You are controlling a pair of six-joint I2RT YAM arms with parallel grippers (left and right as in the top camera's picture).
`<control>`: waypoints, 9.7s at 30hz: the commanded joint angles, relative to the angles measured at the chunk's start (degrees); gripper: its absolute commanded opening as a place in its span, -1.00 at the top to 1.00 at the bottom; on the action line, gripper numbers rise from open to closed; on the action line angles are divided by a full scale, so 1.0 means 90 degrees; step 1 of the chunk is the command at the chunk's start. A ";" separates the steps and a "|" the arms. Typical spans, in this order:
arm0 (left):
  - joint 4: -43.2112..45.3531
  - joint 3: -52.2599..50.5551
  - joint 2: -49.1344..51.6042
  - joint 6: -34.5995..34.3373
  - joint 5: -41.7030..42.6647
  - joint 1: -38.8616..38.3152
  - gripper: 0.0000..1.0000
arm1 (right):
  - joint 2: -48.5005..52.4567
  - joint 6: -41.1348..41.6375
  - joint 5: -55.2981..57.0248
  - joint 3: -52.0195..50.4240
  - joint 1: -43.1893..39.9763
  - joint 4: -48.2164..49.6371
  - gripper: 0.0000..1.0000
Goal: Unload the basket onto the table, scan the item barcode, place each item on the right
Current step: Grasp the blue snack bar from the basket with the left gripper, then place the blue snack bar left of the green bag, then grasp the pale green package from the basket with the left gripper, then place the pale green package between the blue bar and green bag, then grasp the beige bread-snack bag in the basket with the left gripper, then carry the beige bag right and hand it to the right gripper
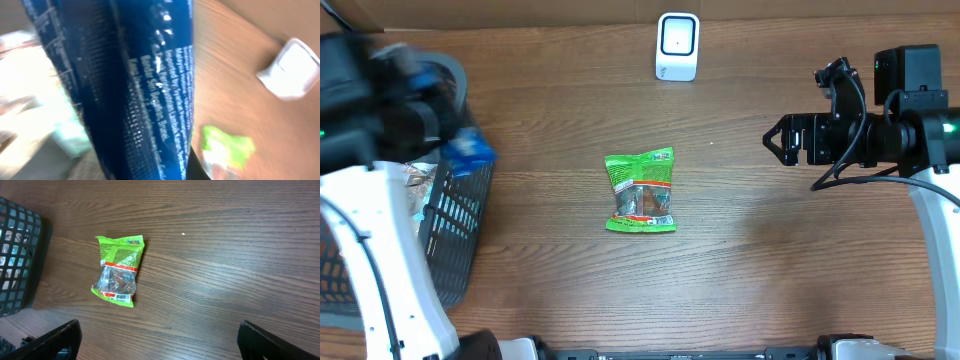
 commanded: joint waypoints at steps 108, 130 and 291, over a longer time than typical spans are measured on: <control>-0.0194 -0.1076 0.3327 -0.0891 -0.1290 -0.4044 0.81 | 0.0039 0.0000 0.0068 -0.0017 0.0015 -0.0270 -1.00; -0.2319 0.3242 0.1156 -0.1712 -0.2579 -0.1207 -0.94 | 0.0039 0.0000 0.0068 -0.0017 0.0015 -0.0279 -1.00; -0.0736 0.4337 0.4308 0.0415 0.0639 -0.4333 -1.00 | 0.1042 0.0359 -0.0053 -0.0017 0.0029 0.0068 -1.00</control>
